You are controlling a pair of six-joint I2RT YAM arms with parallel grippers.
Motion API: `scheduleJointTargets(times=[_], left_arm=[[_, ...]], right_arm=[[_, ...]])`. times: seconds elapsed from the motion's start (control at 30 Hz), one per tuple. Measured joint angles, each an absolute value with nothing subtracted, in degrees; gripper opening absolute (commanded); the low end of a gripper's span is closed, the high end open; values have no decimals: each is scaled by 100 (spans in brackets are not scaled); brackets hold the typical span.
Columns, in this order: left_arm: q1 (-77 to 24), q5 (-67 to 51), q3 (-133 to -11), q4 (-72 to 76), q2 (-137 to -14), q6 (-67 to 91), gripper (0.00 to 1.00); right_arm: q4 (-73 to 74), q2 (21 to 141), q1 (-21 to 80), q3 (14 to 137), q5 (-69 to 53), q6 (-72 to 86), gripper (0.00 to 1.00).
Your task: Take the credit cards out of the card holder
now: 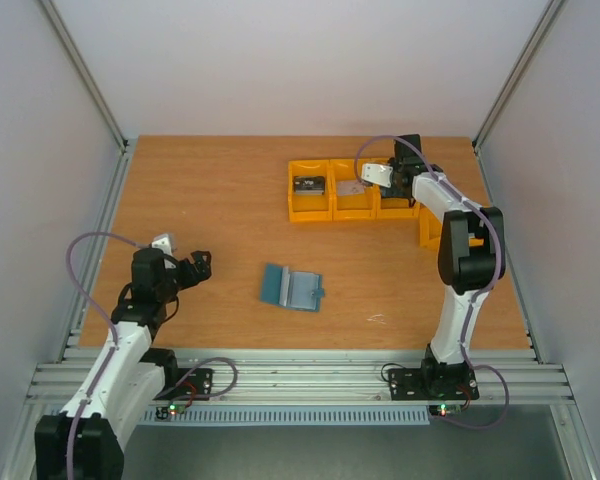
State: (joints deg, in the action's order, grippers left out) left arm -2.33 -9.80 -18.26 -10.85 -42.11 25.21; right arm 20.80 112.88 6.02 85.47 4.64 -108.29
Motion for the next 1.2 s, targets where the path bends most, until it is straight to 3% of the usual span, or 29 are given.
scheduleJointTargets(times=[0.17,1.2], left_arm=[[-102,-991,-1826,-1052,-4407,2554,99],[-102,-980,-1826,-919,-4626,2687,99]], right_arm=[[1918,11767,541,8910,539,-11048,1],[1675,12130,486,8724,491,-11452,1]])
